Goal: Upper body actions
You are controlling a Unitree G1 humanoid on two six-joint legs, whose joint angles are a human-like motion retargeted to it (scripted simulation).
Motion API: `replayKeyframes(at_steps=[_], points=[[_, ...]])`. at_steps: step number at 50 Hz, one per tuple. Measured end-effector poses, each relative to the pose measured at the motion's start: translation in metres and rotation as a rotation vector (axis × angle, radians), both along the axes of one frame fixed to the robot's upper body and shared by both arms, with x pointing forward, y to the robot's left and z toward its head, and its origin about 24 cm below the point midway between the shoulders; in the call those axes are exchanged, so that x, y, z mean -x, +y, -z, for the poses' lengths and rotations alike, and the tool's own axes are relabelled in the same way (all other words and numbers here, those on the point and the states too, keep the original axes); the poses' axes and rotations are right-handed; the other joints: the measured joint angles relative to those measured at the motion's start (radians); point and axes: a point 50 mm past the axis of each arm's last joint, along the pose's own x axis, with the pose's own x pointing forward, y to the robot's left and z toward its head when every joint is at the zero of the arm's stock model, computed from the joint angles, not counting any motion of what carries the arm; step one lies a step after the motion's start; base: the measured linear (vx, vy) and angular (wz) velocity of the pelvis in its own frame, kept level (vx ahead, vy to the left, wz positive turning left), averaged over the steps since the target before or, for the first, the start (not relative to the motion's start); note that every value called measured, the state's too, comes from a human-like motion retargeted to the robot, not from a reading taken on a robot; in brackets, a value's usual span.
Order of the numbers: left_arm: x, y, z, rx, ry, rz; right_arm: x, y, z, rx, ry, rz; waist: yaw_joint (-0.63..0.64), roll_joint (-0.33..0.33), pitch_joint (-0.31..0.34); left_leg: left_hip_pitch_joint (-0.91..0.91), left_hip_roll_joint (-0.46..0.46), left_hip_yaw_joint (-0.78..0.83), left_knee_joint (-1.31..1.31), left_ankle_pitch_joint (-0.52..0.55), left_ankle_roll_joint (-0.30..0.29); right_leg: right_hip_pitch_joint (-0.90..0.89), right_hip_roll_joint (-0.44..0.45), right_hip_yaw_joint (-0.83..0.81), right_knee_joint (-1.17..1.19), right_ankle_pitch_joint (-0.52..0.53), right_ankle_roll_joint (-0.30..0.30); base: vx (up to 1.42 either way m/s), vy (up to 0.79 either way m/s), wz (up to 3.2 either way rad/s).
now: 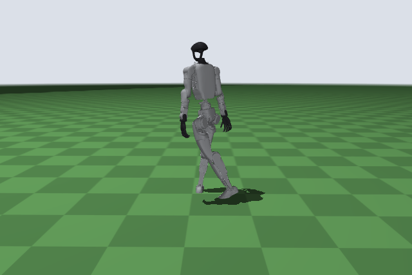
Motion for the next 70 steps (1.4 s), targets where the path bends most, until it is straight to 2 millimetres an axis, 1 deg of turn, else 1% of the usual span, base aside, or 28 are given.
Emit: replayKeyframes(at_steps=[2,5,8,9,10,13,14,18,21,24,27,30,32,33,35,37,40,43,50,53,55,57,60,63,65,67,68,70], points=[[-0.004,-0.004,0.001,0.002,-0.038,-0.015,0.02,0.003,-0.001,0.003,0.063,0.031,0.031,-0.031,-0.022,0.023,-0.011,0.007,0.046,0.078,0.038,0.014,-0.018,0.044,-0.005,-0.004,0.008,0.47,-0.18,-1.12],[-0.004,-0.012,0.003,0.018,-0.072,-0.05,0.039,0.008,-0.002,0.012,0.114,0.048,0.084,-0.114,-0.058,0.029,-0.03,-0.006,0.173,0.202,0.151,0.027,-0.081,0.12,-0.018,0.0,0.013,0.4,-0.15,-1.24],[-0.002,-0.016,0.003,0.038,-0.076,-0.087,0.03,0.012,0.0,0.001,0.103,-0.014,0.138,-0.206,-0.05,-0.016,-0.013,-0.091,0.396,0.307,0.277,0.037,-0.154,0.219,-0.014,0.004,0.009,0.28,-0.13,-1.65],[-0.001,-0.016,0.003,0.042,-0.073,-0.099,0.023,0.012,0.001,-0.005,0.091,-0.046,0.153,-0.222,-0.041,-0.043,0.003,-0.125,0.473,0.314,0.291,0.041,-0.164,0.25,-0.015,0.007,0.006,0.16,-0.05,-1.81],[0.0,-0.016,0.003,0.045,-0.069,-0.11,0.016,0.013,0.001,-0.011,0.077,-0.079,0.167,-0.232,-0.031,-0.07,0.02,-0.158,0.544,0.311,0.294,0.045,-0.167,0.278,-0.017,0.012,0.002,0.18,-0.02,-1.79],[0.011,-0.022,0.005,0.059,-0.034,-0.16,-0.017,0.013,0.003,-0.037,0.002,-0.225,0.181,-0.226,-0.01,-0.219,0.016,-0.387,0.684,0.244,0.219,0.065,-0.143,0.356,-0.048,0.043,-0.008,0.13,0.08,-1.82],[0.014,-0.024,0.006,0.062,-0.028,-0.179,-0.029,0.014,0.003,-0.044,-0.028,-0.272,0.181,-0.224,-0.006,-0.256,0.016,-0.43,0.705,0.226,0.216,0.069,-0.138,0.378,-0.057,0.054,-0.01,0.07,0.12,-1.69],[0.025,-0.031,0.007,0.075,-0.007,-0.23,-0.065,0.018,0.001,-0.061,-0.134,-0.414,0.177,-0.218,0.002,-0.361,0.037,-0.505,0.705,0.108,0.255,0.082,-0.132,0.447,-0.087,0.088,-0.012,0.13,0.07,-1.35],[0.03,-0.035,0.007,0.086,0.014,-0.263,-0.074,0.022,0.0,-0.071,-0.169,-0.454,0.169,-0.205,-0.004,-0.425,0.013,-0.582,0.608,0.015,0.255,0.092,-0.122,0.472,-0.105,0.105,-0.008,0.16,0.09,-0.98],[0.03,-0.037,0.007,0.087,0.017,-0.292,-0.07,0.024,0.0,-0.089,-0.165,-0.439,0.17,-0.164,0.0,-0.446,-0.019,-0.671,0.396,-0.025,0.209,0.104,-0.077,0.507,-0.114,0.108,-0.008,0.13,0.1,-1.0],[0.027,-0.034,0.007,0.069,0.006,-0.293,-0.056,0.024,0.002,-0.109,-0.127,-0.408,0.176,-0.114,0.013,-0.4,-0.017,-0.664,0.16,-0.004,0.161,0.134,-0.011,0.541,-0.114,0.097,-0.011,0.21,0.09,-0.92],[0.03,-0.031,0.007,0.059,0.002,-0.293,-0.036,0.02,0.004,-0.112,-0.06,-0.393,0.15,-0.08,0.01,-0.338,-0.033,-0.633,0.02,0.09,0.184,0.182,0.031,0.566,-0.12,0.084,-0.005,0.31,0.12,-0.35],[0.033,-0.033,0.007,0.073,0.014,-0.301,-0.022,0.017,0.004,-0.108,-0.006,-0.389,0.077,-0.062,-0.009,-0.309,0.006,-0.594,0.02,0.076,0.156,0.2,0.034,0.54,-0.12,0.072,0.008,0.32,0.16,0.43],[0.032,-0.033,0.007,0.081,0.018,-0.302,-0.017,0.018,0.004,-0.106,0.01,-0.374,0.068,-0.06,-0.019,-0.322,-0.027,-0.661,0.024,0.071,0.168,0.199,0.031,0.55,-0.119,0.07,0.013,0.17,0.08,0.12],[0.028,-0.033,0.007,0.083,0.01,-0.302,-0.009,0.019,0.004,-0.104,0.019,-0.332,0.051,-0.056,-0.023,-0.314,-0.026,-0.654,0.014,0.076,0.162,0.201,0.031,0.551,-0.114,0.065,0.02,0.11,0.05,-0.1],[0.02,-0.031,0.007,0.085,-0.021,-0.292,-0.001,0.017,0.004,-0.107,0.025,-0.274,0.066,-0.07,-0.021,-0.282,-0.041,-0.629,0.0,0.068,0.163,0.216,0.019,0.566,-0.11,0.063,0.025,0.2,0.09,-0.48],[0.018,-0.031,0.007,0.093,-0.028,-0.271,0.01,0.014,0.003,-0.102,0.068,-0.251,0.088,-0.068,-0.047,-0.26,-0.056,-0.603,-0.023,0.06,0.168,0.217,0.016,0.586,-0.11,0.065,0.032,0.26,0.11,-0.44],[0.016,-0.034,0.007,0.102,-0.037,-0.278,0.008,0.01,0.002,-0.081,0.081,-0.268,0.089,-0.058,-0.073,-0.271,-0.057,-0.595,-0.026,0.052,0.164,0.199,0.01,0.6,-0.106,0.067,0.046,0.1,0.09,-0.21],[-0.002,-0.035,0.006,0.121,-0.074,-0.235,-0.02,0.013,0.003,-0.098,-0.002,-0.292,0.13,-0.045,-0.072,-0.311,-0.052,-0.66,-0.009,0.056,0.148,0.151,-0.006,0.621,0.009,0.006,0.079,0.02,0.08,0.03],[-0.013,-0.035,0.005,0.119,-0.113,-0.208,-0.024,0.018,0.004,-0.116,-0.022,-0.297,0.134,-0.053,-0.055,-0.336,-0.048,-0.756,0.017,0.072,0.145,0.14,-0.001,0.662,0.077,-0.015,0.053,0.01,-0.03,1.5],[-0.02,-0.035,0.004,0.121,-0.127,-0.188,-0.024,0.021,0.004,-0.132,-0.024,-0.304,0.113,-0.055,-0.04,-0.352,-0.046,-0.84,0.034,0.087,0.147,0.129,0.012,0.757,0.12,-0.009,0.029,0.01,-0.05,2.67],[-0.024,-0.036,0.004,0.119,-0.14,-0.172,-0.022,0.023,0.004,-0.14,-0.022,-0.314,0.099,-0.055,-0.03,-0.377,-0.054,-0.938,0.053,0.108,0.152,0.111,0.043,0.929,0.152,0.012,0.024,0.01,-0.05,2.97],[-0.031,-0.038,0.003,0.114,-0.168,-0.155,-0.019,0.023,0.005,-0.139,-0.019,-0.311,0.077,-0.052,-0.013,-0.42,-0.095,-1.124,0.071,0.15,0.174,0.105,0.076,1.148,0.153,0.05,0.076,-0.01,-0.05,3.35],[-0.041,-0.037,0.001,0.126,-0.195,-0.149,-0.017,0.023,0.005,-0.147,-0.011,-0.293,0.081,-0.065,0.018,-0.443,-0.153,-1.302,0.069,0.211,0.175,0.13,0.087,1.21,0.127,0.032,0.12,-0.1,-0.04,3.24],[-0.052,-0.033,-0.001,0.142,-0.229,-0.146,-0.018,0.022,0.004,-0.158,-0.001,-0.278,0.115,-0.084,0.04,-0.454,-0.193,-1.395,0.061,0.245,0.181,0.154,0.028,0.994,0.08,0.014,0.081,-0.19,-0.02,2.68],[-0.061,-0.031,-0.004,0.144,-0.269,-0.143,-0.019,0.021,0.004,-0.167,0.006,-0.271,0.16,-0.107,0.05,-0.47,-0.22,-1.411,0.049,0.256,0.209,0.178,0.005,0.887,0.044,0.014,0.07,-0.21,-0.02,2.51],[-0.067,-0.03,-0.006,0.142,-0.296,-0.139,-0.019,0.018,0.004,-0.171,0.005,-0.269,0.199,-0.122,0.056,-0.489,-0.214,-1.341,0.044,0.238,0.248,0.185,-0.007,0.846,0.031,0.011,0.074,-0.24,-0.05,2.95],[-0.076,-0.032,-0.008,0.138,-0.336,-0.133,-0.021,0.013,0.003,-0.17,-0.002,-0.27,0.254,-0.13,0.063,-0.527,-0.16,-1.149,0.034,0.184,0.289,0.199,-0.049,0.702,0.008,0.017,0.096,-0.22,0.04,3.22]])
